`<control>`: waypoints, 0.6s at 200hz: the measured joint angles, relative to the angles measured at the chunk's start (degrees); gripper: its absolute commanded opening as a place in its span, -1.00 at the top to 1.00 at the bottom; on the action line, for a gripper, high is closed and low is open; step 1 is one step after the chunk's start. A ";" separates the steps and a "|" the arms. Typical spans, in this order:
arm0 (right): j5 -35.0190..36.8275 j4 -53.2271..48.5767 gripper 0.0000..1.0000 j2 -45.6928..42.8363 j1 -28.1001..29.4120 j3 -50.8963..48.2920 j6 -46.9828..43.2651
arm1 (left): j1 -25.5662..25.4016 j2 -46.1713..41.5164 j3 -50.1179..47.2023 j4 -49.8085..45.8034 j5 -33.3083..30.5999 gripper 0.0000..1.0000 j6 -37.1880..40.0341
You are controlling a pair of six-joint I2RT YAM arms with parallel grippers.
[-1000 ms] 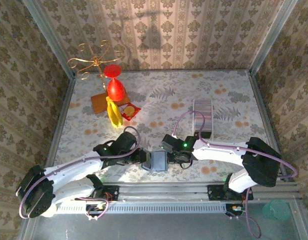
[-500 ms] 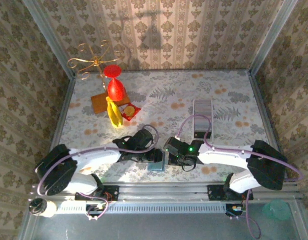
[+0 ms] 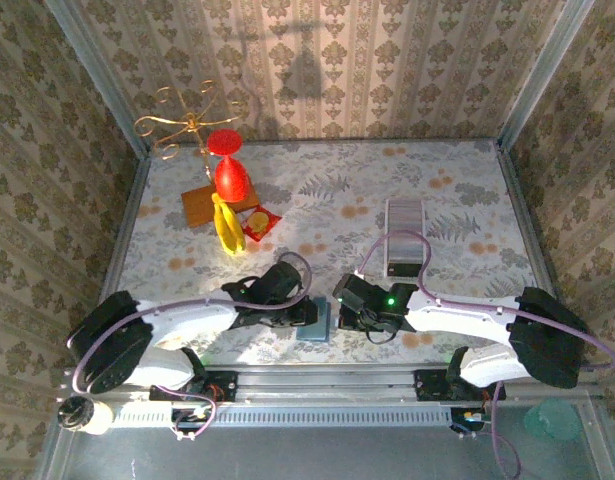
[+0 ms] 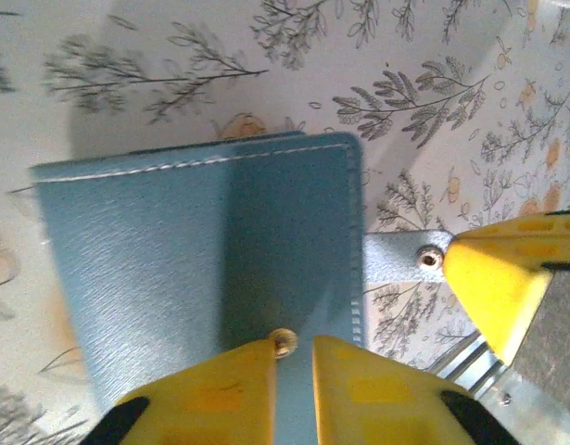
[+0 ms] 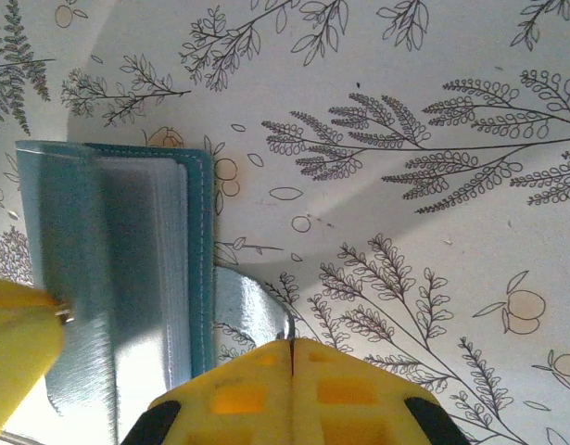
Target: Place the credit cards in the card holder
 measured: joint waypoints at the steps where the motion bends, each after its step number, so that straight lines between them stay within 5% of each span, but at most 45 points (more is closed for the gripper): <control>1: 0.00 0.02 1.00 0.00 0.00 0.00 0.00 | 0.00 -0.17 -0.09 -0.04 -0.09 0.82 -0.09; 45: -0.83 1.05 1.00 0.02 -0.15 0.00 -0.02 | 0.00 -3.26 -3.85 -2.10 -1.86 0.98 -0.79; 120: -3.58 6.47 1.00 0.15 -0.37 0.00 -0.07 | 0.00 5.84 1.46 -0.66 1.09 1.00 -0.61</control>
